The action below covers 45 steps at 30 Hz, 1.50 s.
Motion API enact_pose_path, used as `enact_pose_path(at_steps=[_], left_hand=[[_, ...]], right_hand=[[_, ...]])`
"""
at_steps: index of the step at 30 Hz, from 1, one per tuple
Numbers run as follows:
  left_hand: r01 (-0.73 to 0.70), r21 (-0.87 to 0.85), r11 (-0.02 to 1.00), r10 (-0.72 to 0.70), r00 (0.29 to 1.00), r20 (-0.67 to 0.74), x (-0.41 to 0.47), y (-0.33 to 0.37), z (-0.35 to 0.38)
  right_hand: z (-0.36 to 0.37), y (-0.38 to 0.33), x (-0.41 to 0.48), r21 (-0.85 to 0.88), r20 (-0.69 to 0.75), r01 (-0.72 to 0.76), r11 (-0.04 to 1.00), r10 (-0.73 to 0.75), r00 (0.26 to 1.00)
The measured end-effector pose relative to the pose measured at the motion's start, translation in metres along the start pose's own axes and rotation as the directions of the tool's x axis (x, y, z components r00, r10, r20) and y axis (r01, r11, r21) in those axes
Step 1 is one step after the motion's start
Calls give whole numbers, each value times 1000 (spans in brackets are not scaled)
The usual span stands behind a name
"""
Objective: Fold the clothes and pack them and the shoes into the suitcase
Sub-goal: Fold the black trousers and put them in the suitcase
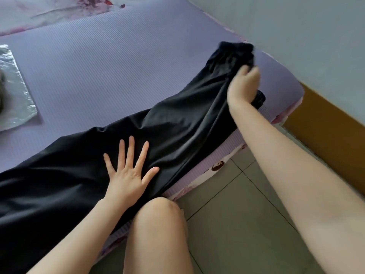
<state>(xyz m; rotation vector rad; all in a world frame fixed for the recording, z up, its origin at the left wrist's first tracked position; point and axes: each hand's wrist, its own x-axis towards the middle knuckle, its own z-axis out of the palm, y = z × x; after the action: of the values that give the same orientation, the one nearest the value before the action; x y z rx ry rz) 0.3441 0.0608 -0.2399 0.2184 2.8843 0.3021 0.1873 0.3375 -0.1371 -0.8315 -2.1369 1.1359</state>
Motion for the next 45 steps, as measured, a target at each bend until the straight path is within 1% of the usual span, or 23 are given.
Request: enact_pose_path(at_steps=[1, 2, 5, 6, 8, 9, 11, 13, 15, 16, 18, 21, 24, 26, 28, 30, 32, 34, 35, 38, 39, 43, 45], left_hand=[[-5, -6, 1000, 5, 1000, 0, 0, 0, 0], [-9, -13, 1000, 9, 1000, -1, 0, 0, 0], [-9, -19, 1000, 9, 1000, 7, 0, -1, -4], [-7, -19, 1000, 8, 1000, 10, -1, -1, -6], [-15, -10, 1000, 15, 1000, -2, -4, -1, -9], [-35, -2, 999, 34, 999, -24, -5, -1, -11], [-90, 10, 996, 91, 993, -81, -7, 1, -18], [-125, 3, 992, 124, 983, -132, -11, 2, -25], [-170, 9, 985, 169, 975, -144, -21, 2, -26], [-214, 37, 976, 217, 965, -145, -29, 1, -23], [-297, 56, 953, 302, 942, -149, -42, -3, -15], [-354, -10, 935, 346, 920, -185, -43, -12, -12], [-398, 7, 917, 389, 893, -228, -35, -15, -13], [-398, -54, 916, 372, 892, -258, -32, -15, -13], [-396, -181, 900, 344, 902, -262, -32, -16, -17], [-379, -312, 871, 321, 921, -223, -32, -20, -24], [-382, -342, 859, 343, 924, -169, -35, -25, -30], [-392, -313, 865, 367, 920, -137, -38, -27, -32], [-387, -297, 873, 357, 922, -151, -38, -25, -33], [-321, -203, 925, 267, 930, -253, -33, -18, -37], [-282, -151, 948, 240, 939, -245, -31, -16, -36], [-106, 35, 994, 108, 992, -59, -24, -19, -17], [-84, 81, 993, 87, 996, -35, -23, -20, -11]], right_hand=[[-12, 13, 9, 55, -17, -75, 996, 76, 997], [-22, 27, 14, 45, -5, -146, 988, 146, 989], [-37, 69, 16, -121, 41, -382, 916, 389, 920], [-38, 78, 14, -180, 62, -409, 895, 425, 903], [-40, 83, 13, -289, 92, -315, 904, 354, 931], [-42, 84, 17, -303, 106, -263, 916, 306, 946], [-46, 78, 25, -303, 144, -208, 930, 260, 955], [-48, 71, 39, -395, 224, -128, 910, 231, 947], [-46, 62, 52, -512, 334, -17, 859, 218, 917], [-44, 60, 56, -532, 367, 2, 847, 228, 902], [-39, 59, 65, -528, 371, -17, 849, 248, 895], [-35, 61, 71, -531, 349, -60, 845, 283, 893], [-36, 63, 74, -547, 389, -47, 836, 304, 869], [-39, 65, 77, -507, 394, -50, 860, 283, 874], [-42, 67, 80, -413, 339, -86, 907, 240, 910], [-43, 68, 82, -344, 290, -73, 936, 180, 940], [-42, 70, 83, -336, 303, -26, 941, 135, 943], [-38, 75, 85, -323, 342, -27, 946, 143, 929], [-37, 78, 86, -301, 364, -43, 953, 157, 918], [-36, 84, 87, -256, 435, -76, 964, 185, 881], [-36, 85, 87, -243, 468, -77, 967, 186, 864], [-36, 92, 95, -280, 510, -90, 956, 227, 830], [-33, 100, 100, -320, 498, -102, 942, 259, 828]])
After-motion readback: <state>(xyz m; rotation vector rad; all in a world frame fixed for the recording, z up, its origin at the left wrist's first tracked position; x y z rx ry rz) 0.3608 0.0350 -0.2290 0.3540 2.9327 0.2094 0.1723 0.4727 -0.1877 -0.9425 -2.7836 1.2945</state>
